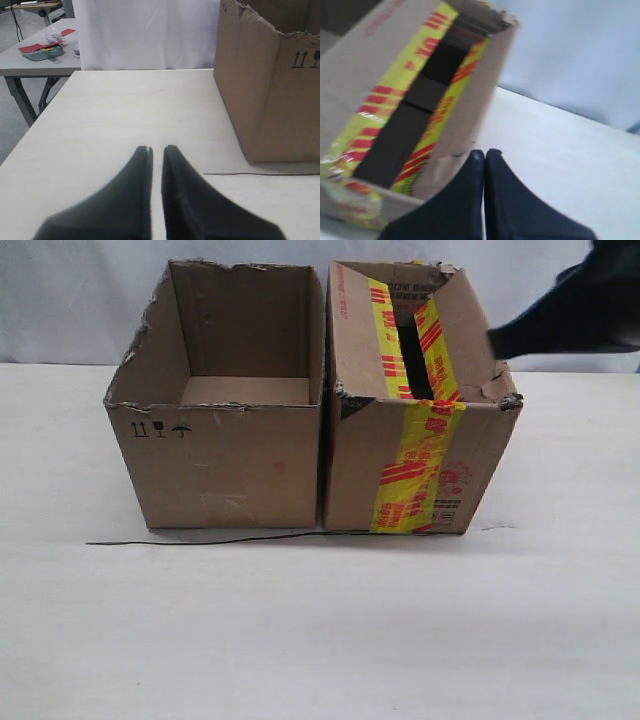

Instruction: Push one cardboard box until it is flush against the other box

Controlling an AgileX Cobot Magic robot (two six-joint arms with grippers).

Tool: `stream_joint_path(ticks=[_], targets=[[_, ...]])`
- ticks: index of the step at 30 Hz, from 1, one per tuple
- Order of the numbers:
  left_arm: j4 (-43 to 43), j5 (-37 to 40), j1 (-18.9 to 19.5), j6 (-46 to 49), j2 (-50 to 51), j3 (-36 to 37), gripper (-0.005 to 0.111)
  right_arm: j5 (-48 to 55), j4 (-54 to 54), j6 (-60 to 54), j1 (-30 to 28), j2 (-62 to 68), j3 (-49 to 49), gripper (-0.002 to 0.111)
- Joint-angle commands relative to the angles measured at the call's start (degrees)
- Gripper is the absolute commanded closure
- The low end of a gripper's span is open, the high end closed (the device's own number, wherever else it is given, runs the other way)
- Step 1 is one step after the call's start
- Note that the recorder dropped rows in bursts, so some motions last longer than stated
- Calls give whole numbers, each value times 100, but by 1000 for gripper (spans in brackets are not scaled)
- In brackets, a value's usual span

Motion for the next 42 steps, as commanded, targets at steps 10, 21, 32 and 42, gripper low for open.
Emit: stream_joint_path(ticks=[10,21,32,42], targets=[[-15,-69,-45,-23,-5,9,107,-682,5712,-3952,-3485,2355,-860,108],[-15,-69,-45,-23,-5,9,107,1087,9257,-6298,-3945,4646,-2555,108],[-15,-69,-45,-23,-5,9,107,2721,11672,-7102,-3811,6379,-3342,108],[-15,-69,-45,-23,-5,9,107,2879,11941,-7363,-3626,6511,-3356,108]])
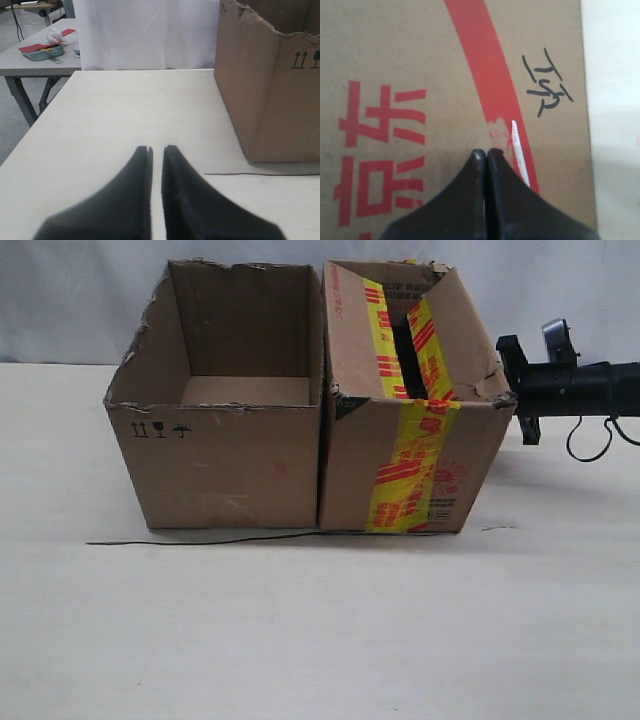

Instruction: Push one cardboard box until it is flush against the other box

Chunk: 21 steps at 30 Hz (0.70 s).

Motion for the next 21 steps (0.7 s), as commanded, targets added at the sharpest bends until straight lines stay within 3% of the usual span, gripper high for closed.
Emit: stream_joint_path(ticks=[1,11,21], targets=[[-15,-69,-45,-23,-5,9,107,225,125,-280,41,-7,-39,108],[-15,-69,-45,-23,-5,9,107,142,-57,-565,-341,-384,-39,108],[-15,-69,-45,-23,-5,9,107,-936,-2056,181,-477,-1742,321,108]])
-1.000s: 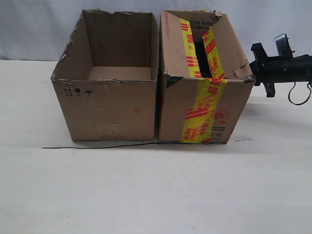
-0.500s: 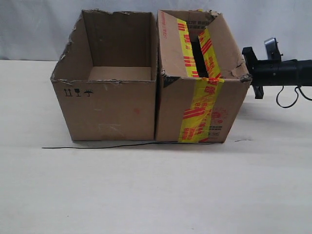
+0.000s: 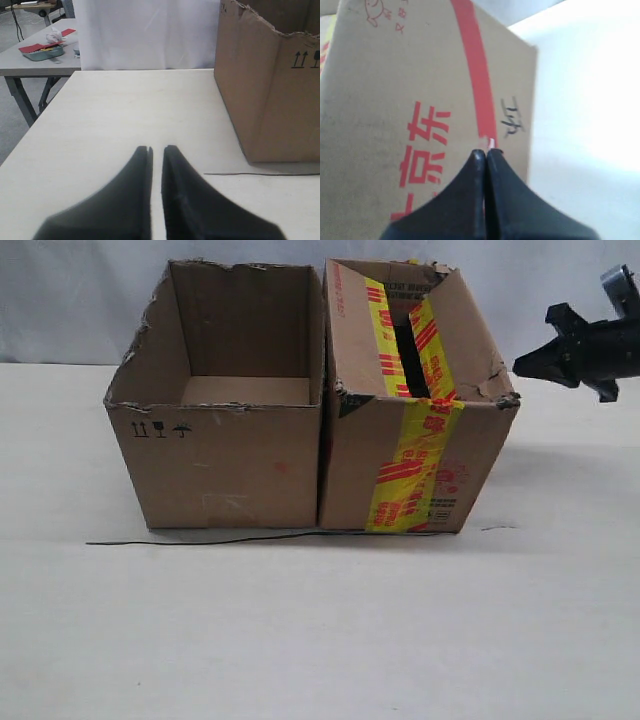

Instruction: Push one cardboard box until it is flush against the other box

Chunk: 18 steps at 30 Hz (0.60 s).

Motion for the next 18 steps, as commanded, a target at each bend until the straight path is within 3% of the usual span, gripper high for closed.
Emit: stream_joint_path(ticks=[1,5,9,18], targets=[[-15,-69,-45,-23,-5,9,107,-568,-871,272,-2,-816,359,108],[-15,-69,-45,-23,-5,9,107,-1060,-1522,542,52,-1678,684,108],[-15,-69,-45,-23,-5,9,107,-1412,-2943,1293,257,-2528,931,108],[-15,-69,-45,-23,-5,9,107,-2111,-6127,3515,1404,-4434,1964,108]])
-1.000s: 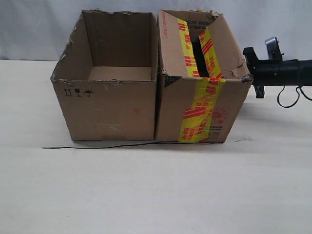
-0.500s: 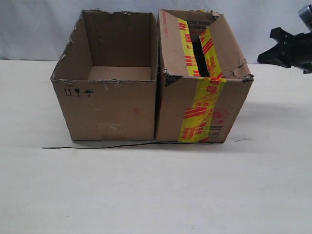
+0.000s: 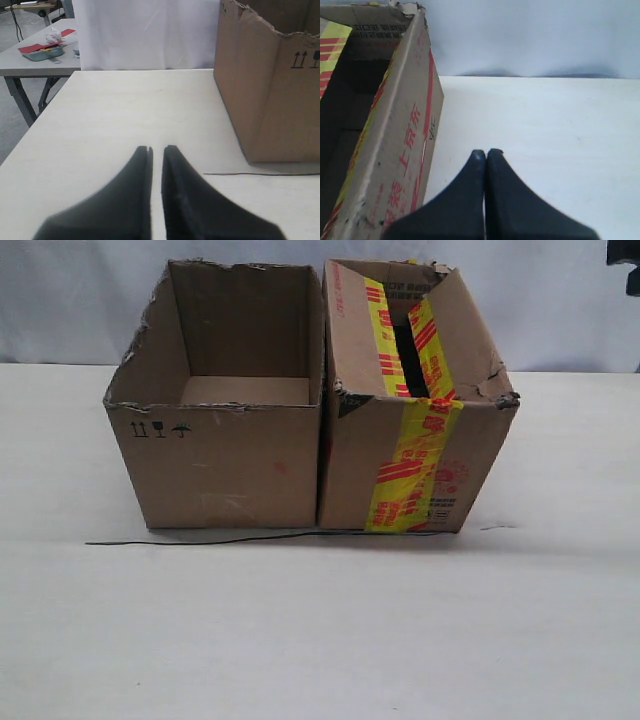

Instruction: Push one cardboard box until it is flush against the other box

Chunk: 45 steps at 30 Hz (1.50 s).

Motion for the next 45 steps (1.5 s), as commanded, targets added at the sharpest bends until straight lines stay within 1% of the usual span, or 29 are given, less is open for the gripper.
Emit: stream_joint_path(ticks=[1,5,8,13,21,26,30,33,37,38,40,45], targets=[[-15,-69,-45,-23,-5,9,107,-184,-1446,1117,646,-918,518,108],[-15,-69,-45,-23,-5,9,107,-120,-2201,1833,1328,-1709,1127,108],[-15,-69,-45,-23,-5,9,107,-120,-2444,2096,1811,-2369,1674,108],[-15,-69,-45,-23,-5,9,107,-120,-2425,2244,2221,-3491,2560,108],[-15,-69,-45,-23,-5,9,107,209,-2406,2301,2264,-5573,3456,108],[-15,-69,-45,-23,-5,9,107,263,-2028,2277,2264,-6815,4169,108],[-15,-69,-45,-23,-5,9,107,180,-1761,1909,2264,-7659,4843,108],[-15,-69,-45,-23,-5,9,107,-332,-1445,1647,2264,-8059,5313,108],[-15,-69,-45,-23,-5,9,107,-1342,-1312,878,2264,-8237,5990,108],[-15,-69,-45,-23,-5,9,107,-1701,-1312,820,2264,-8237,6174,108],[-15,-69,-45,-23,-5,9,107,-2098,-1312,844,2264,-8237,6459,108],[-15,-69,-45,-23,-5,9,107,-2075,-1312,844,2264,-8237,6797,108]])
